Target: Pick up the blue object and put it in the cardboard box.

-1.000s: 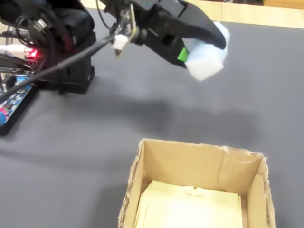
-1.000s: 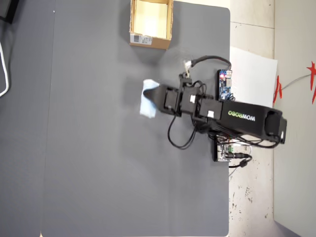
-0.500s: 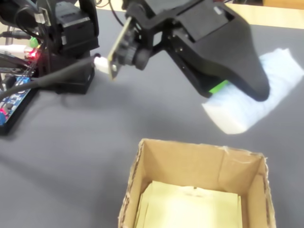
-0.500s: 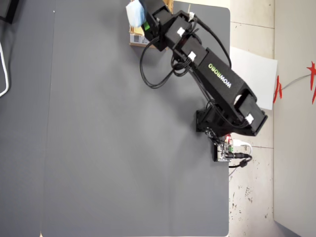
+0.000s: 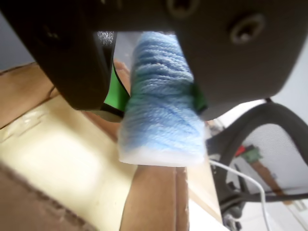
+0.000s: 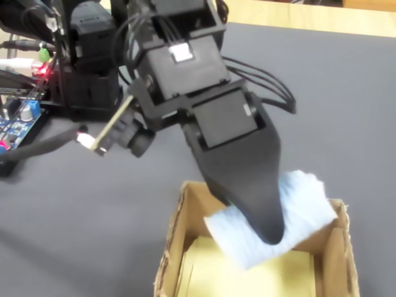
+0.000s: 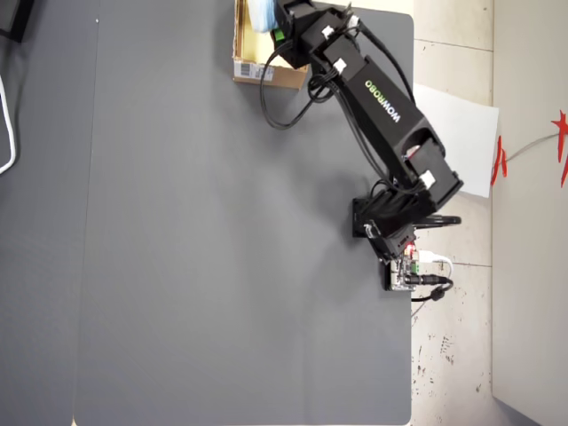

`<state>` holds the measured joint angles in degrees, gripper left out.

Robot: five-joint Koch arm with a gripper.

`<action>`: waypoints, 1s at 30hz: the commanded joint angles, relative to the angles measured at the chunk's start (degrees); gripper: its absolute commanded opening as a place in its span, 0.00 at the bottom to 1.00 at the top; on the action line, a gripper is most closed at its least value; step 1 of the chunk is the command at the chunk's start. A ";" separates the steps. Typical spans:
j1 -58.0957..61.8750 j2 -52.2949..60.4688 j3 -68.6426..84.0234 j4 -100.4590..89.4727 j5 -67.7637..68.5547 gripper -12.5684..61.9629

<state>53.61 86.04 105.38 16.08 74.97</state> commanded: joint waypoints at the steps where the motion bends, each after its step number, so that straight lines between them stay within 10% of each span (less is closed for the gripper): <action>1: -0.09 1.23 -1.05 -0.70 3.43 0.53; 30: -15.91 21.27 10.55 -12.74 17.58 0.60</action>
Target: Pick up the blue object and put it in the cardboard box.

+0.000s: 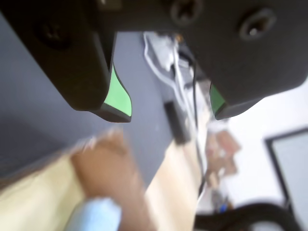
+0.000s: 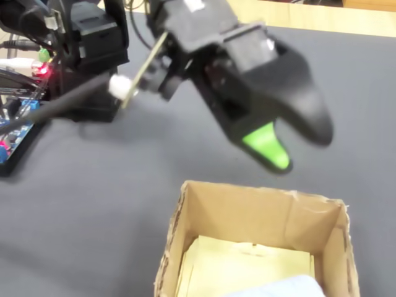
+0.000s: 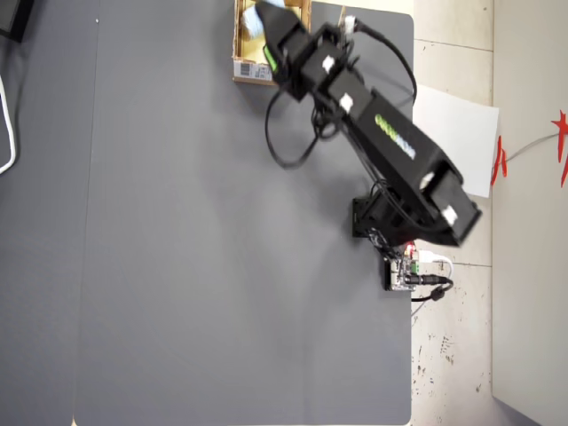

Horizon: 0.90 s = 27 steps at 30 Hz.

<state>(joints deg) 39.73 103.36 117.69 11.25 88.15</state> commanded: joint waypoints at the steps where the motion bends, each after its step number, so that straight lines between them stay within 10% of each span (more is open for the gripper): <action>1: -3.60 5.45 -0.53 -8.96 5.45 0.60; 27: -34.54 32.43 43.15 -12.66 13.36 0.64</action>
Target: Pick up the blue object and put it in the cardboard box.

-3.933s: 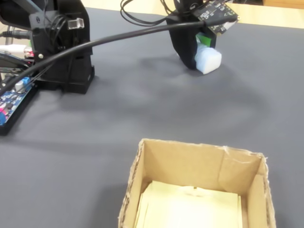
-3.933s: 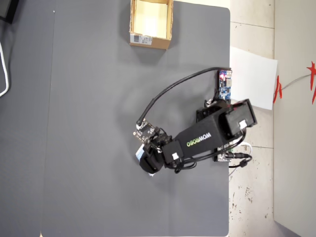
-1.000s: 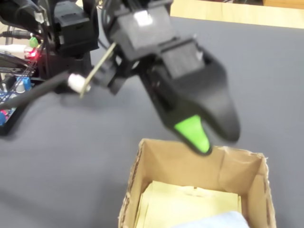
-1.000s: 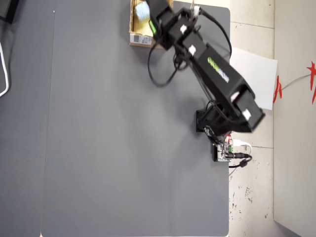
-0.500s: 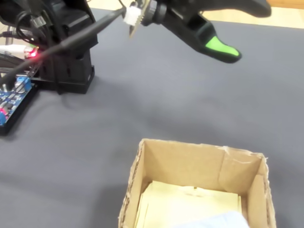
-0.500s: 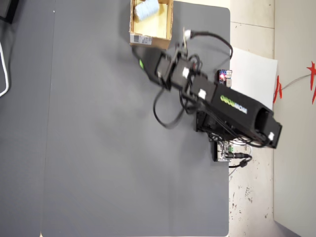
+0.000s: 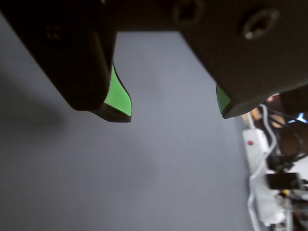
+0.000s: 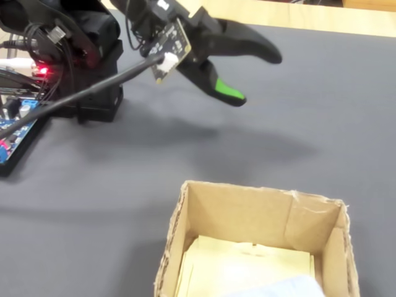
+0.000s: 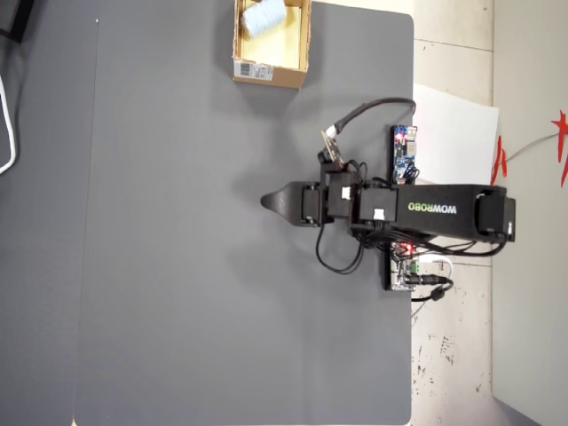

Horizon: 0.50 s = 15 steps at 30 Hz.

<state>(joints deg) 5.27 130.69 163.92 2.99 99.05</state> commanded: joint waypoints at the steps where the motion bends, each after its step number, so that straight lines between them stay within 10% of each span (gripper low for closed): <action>1: -0.09 5.10 -1.05 -4.39 2.46 0.64; 15: -0.26 5.10 14.77 -2.81 3.16 0.63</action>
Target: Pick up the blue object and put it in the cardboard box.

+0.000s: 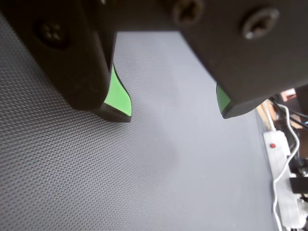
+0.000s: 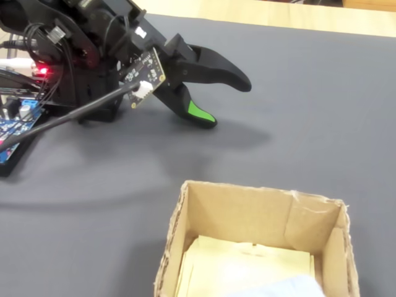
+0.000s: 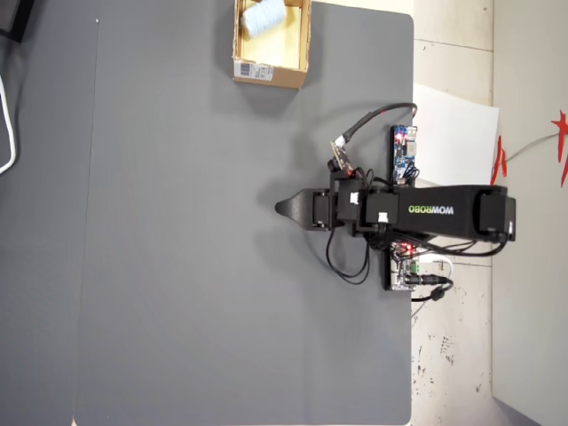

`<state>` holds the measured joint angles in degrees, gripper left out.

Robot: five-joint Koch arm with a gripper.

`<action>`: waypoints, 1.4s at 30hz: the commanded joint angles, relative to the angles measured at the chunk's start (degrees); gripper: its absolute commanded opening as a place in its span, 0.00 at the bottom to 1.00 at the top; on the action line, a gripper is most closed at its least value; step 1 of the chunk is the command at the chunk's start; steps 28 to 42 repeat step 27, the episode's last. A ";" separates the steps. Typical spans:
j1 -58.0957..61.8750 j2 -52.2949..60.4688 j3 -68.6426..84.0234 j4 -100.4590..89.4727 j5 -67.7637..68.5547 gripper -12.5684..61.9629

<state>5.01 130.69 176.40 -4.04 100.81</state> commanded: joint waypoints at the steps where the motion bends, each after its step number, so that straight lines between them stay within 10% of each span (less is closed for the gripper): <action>1: 0.00 5.10 2.29 4.57 1.41 0.63; 42: -1.58 5.01 2.29 7.03 1.49 0.63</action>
